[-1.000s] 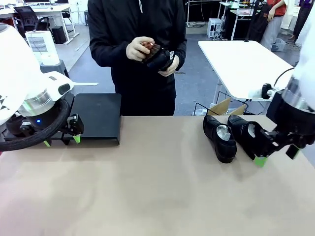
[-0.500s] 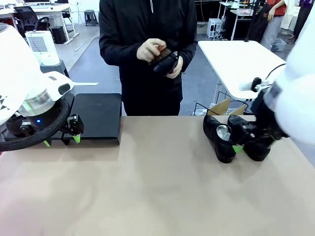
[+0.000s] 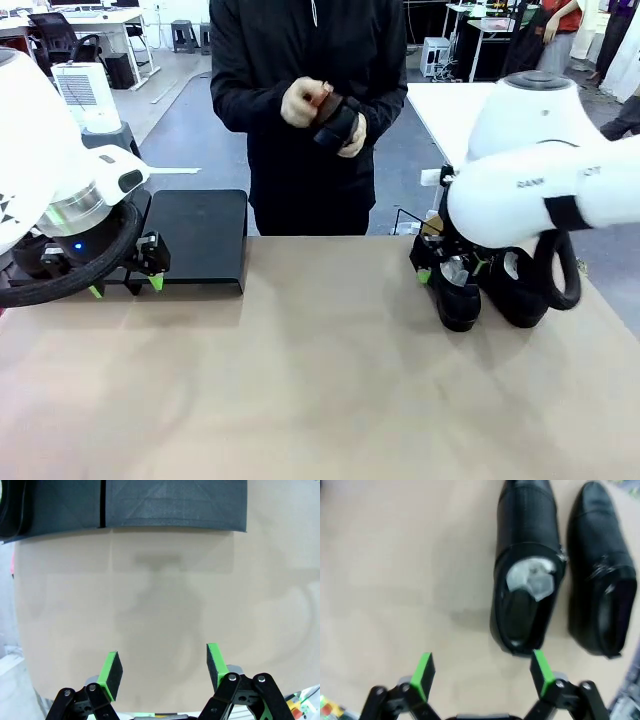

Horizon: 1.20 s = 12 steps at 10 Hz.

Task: Organize the shoes by placing them on the stand.
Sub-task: Pick up one Shoe and place it in the middle of the table.

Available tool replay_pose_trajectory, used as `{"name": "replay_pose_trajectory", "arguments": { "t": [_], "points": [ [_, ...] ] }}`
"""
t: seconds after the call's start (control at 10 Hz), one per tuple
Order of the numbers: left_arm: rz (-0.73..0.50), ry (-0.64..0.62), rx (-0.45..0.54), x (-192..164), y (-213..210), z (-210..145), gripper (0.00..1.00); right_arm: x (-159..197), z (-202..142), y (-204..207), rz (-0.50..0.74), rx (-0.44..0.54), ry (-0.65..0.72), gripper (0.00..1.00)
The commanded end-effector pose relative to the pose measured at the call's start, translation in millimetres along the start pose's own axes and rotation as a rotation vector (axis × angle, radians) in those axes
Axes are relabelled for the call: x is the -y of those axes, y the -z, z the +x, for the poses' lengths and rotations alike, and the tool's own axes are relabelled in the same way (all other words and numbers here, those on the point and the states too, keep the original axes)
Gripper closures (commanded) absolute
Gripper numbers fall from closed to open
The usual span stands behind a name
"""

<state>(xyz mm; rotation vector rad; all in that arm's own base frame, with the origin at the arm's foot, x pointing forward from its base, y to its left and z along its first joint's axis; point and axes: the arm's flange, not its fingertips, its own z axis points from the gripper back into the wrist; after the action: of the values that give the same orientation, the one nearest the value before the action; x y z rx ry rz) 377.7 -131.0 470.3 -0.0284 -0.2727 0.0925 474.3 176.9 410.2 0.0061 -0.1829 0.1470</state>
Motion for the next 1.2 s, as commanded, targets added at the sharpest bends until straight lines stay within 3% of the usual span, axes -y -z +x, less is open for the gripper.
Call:
{"name": "replay_pose_trajectory", "arguments": {
  "t": [0.0, 0.3, 1.1],
  "points": [
    [0.003, 0.008, 0.011, -2, 0, 0, 0.13, -15, 24, -1, -0.033, -0.003, 0.013, 0.0],
    [0.003, 0.008, 0.011, -2, 0, 0, 0.13, -14, 31, 28, -0.029, -0.082, 0.029, 0.0],
    [0.003, 0.008, 0.011, -2, 0, 0, 0.13, -5, 42, 75, -0.023, -0.132, 0.015, 0.0]
  ]
}}
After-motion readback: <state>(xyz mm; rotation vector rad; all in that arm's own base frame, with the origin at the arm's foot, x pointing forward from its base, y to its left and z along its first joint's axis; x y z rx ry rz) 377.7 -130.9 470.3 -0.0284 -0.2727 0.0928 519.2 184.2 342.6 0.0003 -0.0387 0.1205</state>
